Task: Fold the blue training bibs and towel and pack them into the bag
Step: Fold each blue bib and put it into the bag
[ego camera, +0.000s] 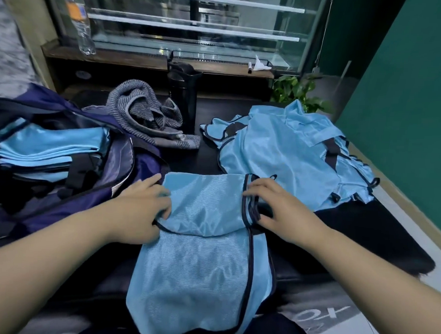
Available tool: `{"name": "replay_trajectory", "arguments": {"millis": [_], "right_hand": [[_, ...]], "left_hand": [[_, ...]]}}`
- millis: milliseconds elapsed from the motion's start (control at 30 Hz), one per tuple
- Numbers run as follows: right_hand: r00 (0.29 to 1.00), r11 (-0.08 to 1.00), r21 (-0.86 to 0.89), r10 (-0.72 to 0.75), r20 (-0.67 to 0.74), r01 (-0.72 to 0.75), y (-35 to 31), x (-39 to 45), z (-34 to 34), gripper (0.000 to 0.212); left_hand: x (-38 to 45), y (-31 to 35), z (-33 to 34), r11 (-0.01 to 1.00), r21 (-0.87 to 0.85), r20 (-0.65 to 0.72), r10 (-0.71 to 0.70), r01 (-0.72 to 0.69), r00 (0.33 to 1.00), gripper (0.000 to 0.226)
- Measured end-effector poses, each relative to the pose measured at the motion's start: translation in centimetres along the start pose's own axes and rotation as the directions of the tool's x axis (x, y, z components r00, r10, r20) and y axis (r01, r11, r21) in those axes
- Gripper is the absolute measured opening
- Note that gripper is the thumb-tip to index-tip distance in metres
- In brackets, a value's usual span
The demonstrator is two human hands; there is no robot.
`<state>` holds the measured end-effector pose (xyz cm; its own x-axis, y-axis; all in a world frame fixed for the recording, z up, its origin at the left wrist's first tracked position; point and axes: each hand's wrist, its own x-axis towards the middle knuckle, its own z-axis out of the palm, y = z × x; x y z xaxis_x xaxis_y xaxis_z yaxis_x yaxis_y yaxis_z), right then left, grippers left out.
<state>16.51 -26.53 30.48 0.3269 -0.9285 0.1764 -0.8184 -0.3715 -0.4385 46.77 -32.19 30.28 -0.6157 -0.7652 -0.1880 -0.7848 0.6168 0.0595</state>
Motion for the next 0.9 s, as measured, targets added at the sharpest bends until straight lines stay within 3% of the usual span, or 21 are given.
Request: {"name": "replay_trajectory", "arguments": {"millis": [67, 167, 233, 333, 433, 533, 667, 800, 900], "right_hand": [[0.996, 0.997, -0.047, 0.051, -0.074, -0.055, 0.3, -0.3, 0.2, 0.049], [0.959, 0.962, -0.124, 0.219, -0.182, -0.243, 0.2, -0.1, 0.2, 0.049], [0.945, 0.937, -0.154, 0.292, -0.148, -0.314, -0.1, 0.4, 0.4, 0.049], [0.925, 0.915, -0.144, 0.364, -0.108, -0.377, -0.2, 1.1, 1.0, 0.048], [0.920, 0.900, -0.191, 0.372, -0.125, -0.391, -0.2, 1.6, 1.9, 0.024], [0.909, 0.898, -0.173, 0.376, -0.177, -0.405, 0.1, 1.9, 1.6, 0.012], [0.864, 0.830, -0.285, 0.387, -0.322, -0.479, 2.1, 2.0, -1.3, 0.028], [0.853, 0.778, -0.356, 0.432, -0.294, -0.517, 1.6, 2.6, -1.8, 0.030], [0.843, 0.792, -0.334, 0.385, -0.376, -0.511, -1.0, 3.6, -0.9, 0.028]], "left_hand": [[0.3, 1.6, 0.0, 0.999, 0.031, 0.008, -0.043, 0.043, 0.999, 0.037], [0.9, 4.4, 0.8, 0.993, -0.086, -0.101, 0.071, -0.079, 0.992, 0.069], [1.3, 6.2, 1.7, 0.983, -0.109, -0.084, 0.141, -0.149, 0.986, 0.080], [2.2, 7.5, 3.4, 0.990, -0.078, -0.073, 0.109, -0.114, 0.991, 0.066], [2.6, 7.7, 4.1, 0.993, -0.109, -0.100, 0.035, -0.046, 0.994, 0.049], [2.7, 7.6, 4.4, 0.994, -0.099, -0.126, 0.025, -0.037, 0.992, 0.049], [2.7, 7.9, 4.3, 0.993, -0.118, -0.102, 0.010, -0.022, 0.995, 0.051], [2.7, 7.9, 4.1, 0.989, -0.144, -0.082, 0.004, -0.016, 0.997, 0.052], [3.0, 8.0, 3.2, 0.931, -0.363, -0.018, -0.043, 0.034, 0.999, 0.055]]}}
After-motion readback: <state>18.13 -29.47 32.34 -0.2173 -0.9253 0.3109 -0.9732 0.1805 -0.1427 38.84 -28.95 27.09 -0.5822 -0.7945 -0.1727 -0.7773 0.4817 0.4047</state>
